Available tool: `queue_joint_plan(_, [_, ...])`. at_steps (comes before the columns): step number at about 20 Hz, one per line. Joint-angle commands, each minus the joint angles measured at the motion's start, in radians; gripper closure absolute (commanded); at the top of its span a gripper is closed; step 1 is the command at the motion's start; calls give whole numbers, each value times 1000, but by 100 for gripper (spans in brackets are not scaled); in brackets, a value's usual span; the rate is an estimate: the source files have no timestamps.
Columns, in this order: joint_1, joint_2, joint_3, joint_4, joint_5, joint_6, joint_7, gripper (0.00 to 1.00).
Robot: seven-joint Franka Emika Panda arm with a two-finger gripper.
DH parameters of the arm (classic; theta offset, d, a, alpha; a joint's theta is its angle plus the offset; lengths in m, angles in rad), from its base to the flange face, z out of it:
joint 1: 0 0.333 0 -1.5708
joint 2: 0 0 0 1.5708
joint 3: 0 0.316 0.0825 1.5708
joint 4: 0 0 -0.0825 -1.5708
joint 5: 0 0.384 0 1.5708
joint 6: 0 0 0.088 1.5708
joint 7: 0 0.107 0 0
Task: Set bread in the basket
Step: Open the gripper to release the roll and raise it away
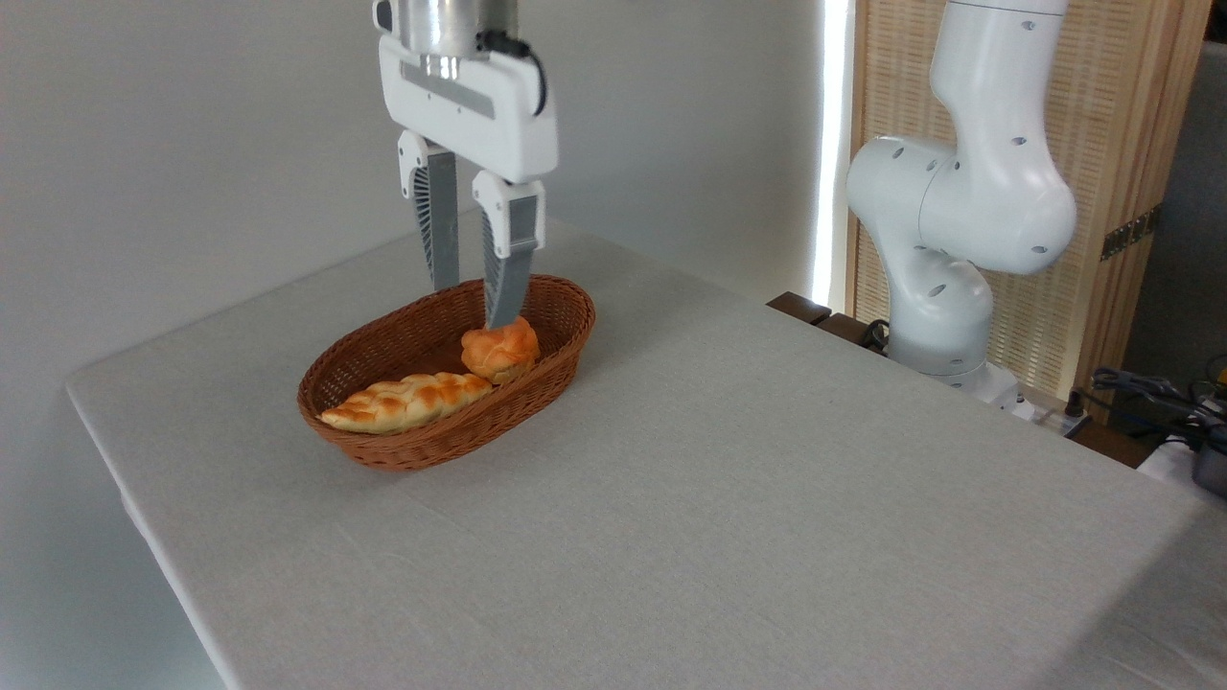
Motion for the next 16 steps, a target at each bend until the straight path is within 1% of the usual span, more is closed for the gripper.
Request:
queue_joint_plan(1, [-17,125,97,191,5,-139,88,0])
queue_joint_plan(3, [-17,151,111,240,5,-164,104,0])
queue_joint_plan(5, [-17,162,125,260,5,-181,104,0])
queue_joint_plan(11, [-17,183,111,269,9,-192,85,0])
queue_joint_plan(16, [-17,202,109,271,15,-256,45,0])
